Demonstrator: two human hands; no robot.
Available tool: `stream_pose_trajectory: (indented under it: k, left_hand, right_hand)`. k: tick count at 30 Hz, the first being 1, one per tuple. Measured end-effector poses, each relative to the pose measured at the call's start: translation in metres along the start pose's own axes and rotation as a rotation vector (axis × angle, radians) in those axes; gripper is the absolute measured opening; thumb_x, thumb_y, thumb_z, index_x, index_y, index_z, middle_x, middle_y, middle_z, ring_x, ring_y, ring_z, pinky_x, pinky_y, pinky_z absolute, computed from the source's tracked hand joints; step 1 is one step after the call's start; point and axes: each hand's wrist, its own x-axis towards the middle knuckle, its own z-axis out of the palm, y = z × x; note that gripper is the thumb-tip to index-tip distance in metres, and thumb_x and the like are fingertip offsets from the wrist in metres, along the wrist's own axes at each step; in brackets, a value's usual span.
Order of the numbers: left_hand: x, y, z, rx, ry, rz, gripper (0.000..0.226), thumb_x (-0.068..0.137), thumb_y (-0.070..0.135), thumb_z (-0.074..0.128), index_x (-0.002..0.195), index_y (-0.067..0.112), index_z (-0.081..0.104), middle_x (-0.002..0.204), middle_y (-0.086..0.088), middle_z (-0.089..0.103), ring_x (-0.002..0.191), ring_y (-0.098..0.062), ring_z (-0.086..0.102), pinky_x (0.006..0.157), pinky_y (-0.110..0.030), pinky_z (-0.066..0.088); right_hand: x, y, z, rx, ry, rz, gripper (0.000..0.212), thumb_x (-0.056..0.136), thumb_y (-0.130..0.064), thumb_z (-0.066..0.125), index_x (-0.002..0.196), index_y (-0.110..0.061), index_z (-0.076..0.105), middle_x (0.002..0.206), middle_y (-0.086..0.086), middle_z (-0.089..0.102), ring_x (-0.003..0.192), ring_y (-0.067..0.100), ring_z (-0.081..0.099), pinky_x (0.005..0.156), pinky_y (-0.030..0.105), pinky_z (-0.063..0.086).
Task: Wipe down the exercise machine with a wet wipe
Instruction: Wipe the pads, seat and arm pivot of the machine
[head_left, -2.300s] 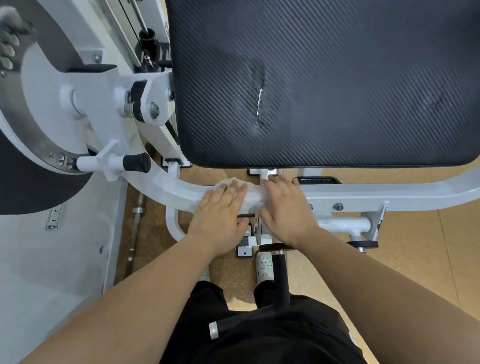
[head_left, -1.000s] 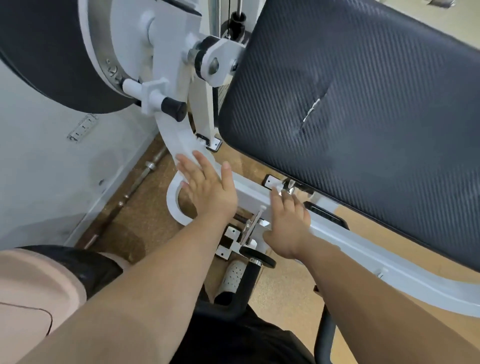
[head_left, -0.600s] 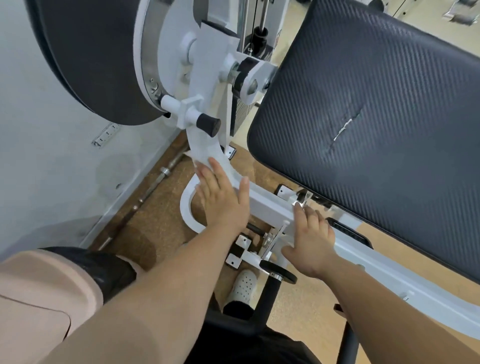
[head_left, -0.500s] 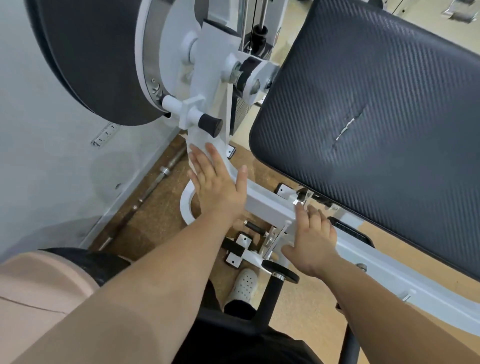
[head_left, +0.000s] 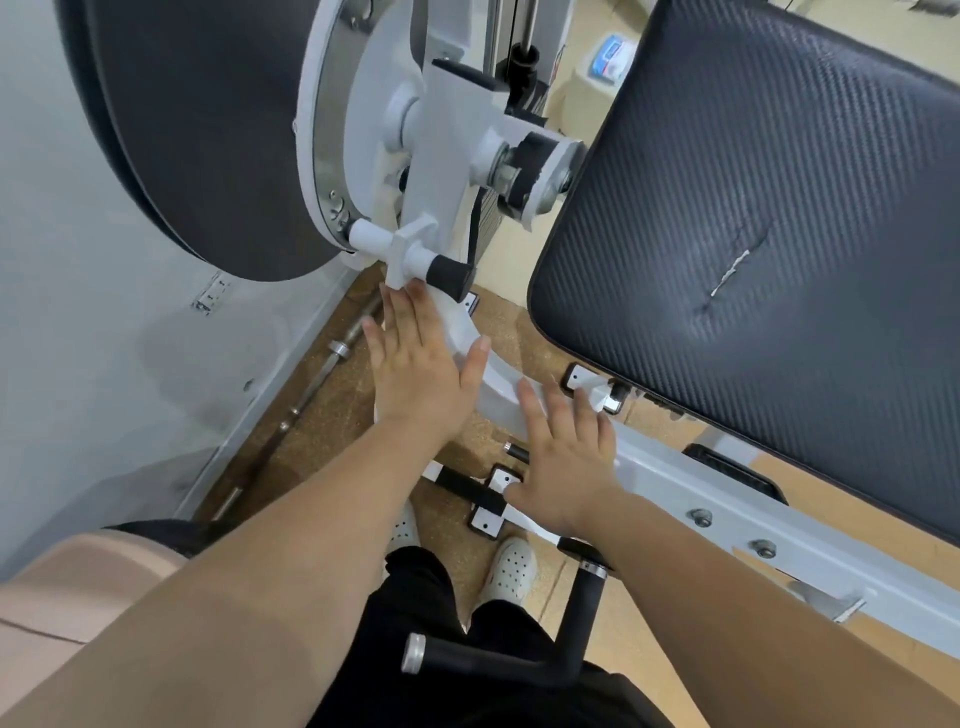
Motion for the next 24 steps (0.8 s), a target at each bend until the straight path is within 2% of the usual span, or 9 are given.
stream_pose_trajectory:
  k: [2,6,9,12,15,18,20,22,24]
  left_hand:
    - [-0.005,0.003,-0.001,0.015,-0.003,0.044,0.093,0.096,0.067,0.012,0.157,0.002,-0.015,0.168,-0.023,-0.008,0.156,-0.034,-0.007,0.126,-0.053,-0.005]
    - [-0.027,0.003,0.004,0.178,-0.096,0.194,0.088,0.099,0.063,0.011,0.156,0.005,-0.022,0.16,-0.015,-0.036,0.151,-0.029,-0.03,0.124,-0.055,-0.01]
    - [-0.028,-0.007,0.0,0.364,-0.14,0.325,0.084,0.1,0.062,0.008,0.157,0.007,-0.022,0.16,-0.013,-0.039,0.147,-0.029,-0.038,0.123,-0.056,-0.014]
    - [-0.021,-0.015,-0.017,0.473,-0.147,0.463,0.078,0.102,0.057,0.012,0.16,0.011,-0.012,0.166,-0.009,-0.027,0.151,-0.026,-0.03,0.121,-0.057,-0.016]
    - [-0.022,-0.019,-0.028,0.394,-0.252,0.608,0.069,0.103,0.04,0.025,0.162,0.013,0.0,0.167,-0.003,-0.016,0.154,-0.018,-0.02,0.126,-0.053,-0.006]
    - [-0.024,-0.02,-0.037,0.245,-0.412,0.578,0.08,0.098,0.013,0.048,0.161,0.017,-0.002,0.168,0.002,-0.011,0.152,-0.008,-0.015,0.128,-0.046,0.003]
    - [-0.023,-0.015,-0.046,0.172,-0.437,0.513,0.085,0.098,0.007,0.049,0.16,0.025,-0.007,0.168,0.006,-0.006,0.153,-0.011,-0.01,0.128,-0.045,0.003]
    - [-0.023,-0.009,-0.056,0.149,-0.469,0.448,0.08,0.101,0.005,0.045,0.162,0.028,-0.002,0.164,0.015,-0.006,0.15,-0.012,-0.009,0.125,-0.036,-0.004]
    - [-0.021,-0.004,-0.065,0.141,-0.425,0.463,0.073,0.098,0.001,0.043,0.162,0.025,0.016,0.168,0.009,0.009,0.155,-0.023,0.011,0.126,-0.036,0.004]
  right_hand:
    - [0.0,-0.003,-0.001,-0.003,-0.004,0.006,0.118,0.085,-0.057,0.059,0.154,-0.034,-0.034,0.168,0.002,-0.025,0.154,0.039,-0.024,0.123,0.057,-0.008]
    - [-0.001,-0.002,-0.002,0.019,-0.005,0.0,0.116,0.086,-0.057,0.058,0.153,-0.035,-0.034,0.169,0.003,-0.024,0.154,0.039,-0.022,0.124,0.058,-0.007]
    - [-0.003,0.0,-0.001,0.052,0.017,-0.016,0.107,0.091,-0.055,0.054,0.158,-0.032,-0.026,0.17,0.004,-0.02,0.156,0.038,-0.017,0.124,0.056,-0.006]
    - [-0.003,-0.005,0.002,0.215,0.219,-0.041,0.088,0.098,-0.044,0.051,0.164,-0.02,-0.002,0.172,0.01,0.0,0.157,0.034,-0.004,0.125,0.051,-0.006]
    - [-0.002,-0.02,-0.001,0.516,0.509,-0.222,0.077,0.093,-0.02,0.057,0.159,0.0,0.025,0.164,0.02,0.029,0.151,0.029,0.02,0.126,0.028,-0.003]
    - [0.003,-0.033,-0.008,0.727,0.375,-0.374,0.083,0.093,-0.003,0.053,0.163,-0.005,0.007,0.171,0.013,0.013,0.158,0.022,0.012,0.129,0.032,0.009]
    - [0.007,-0.036,-0.007,0.725,0.26,-0.417,0.094,0.094,-0.005,0.055,0.163,-0.015,-0.009,0.174,0.003,0.001,0.159,0.018,0.011,0.129,0.038,0.017]
    - [0.012,-0.036,-0.008,0.686,0.242,-0.401,0.098,0.096,-0.013,0.057,0.162,-0.022,-0.015,0.173,0.001,0.008,0.155,0.02,0.024,0.125,0.041,0.027]
    - [0.015,-0.036,-0.01,0.64,0.248,-0.358,0.096,0.097,-0.022,0.056,0.162,-0.025,-0.015,0.168,0.004,0.024,0.147,0.024,0.035,0.123,0.042,0.031]
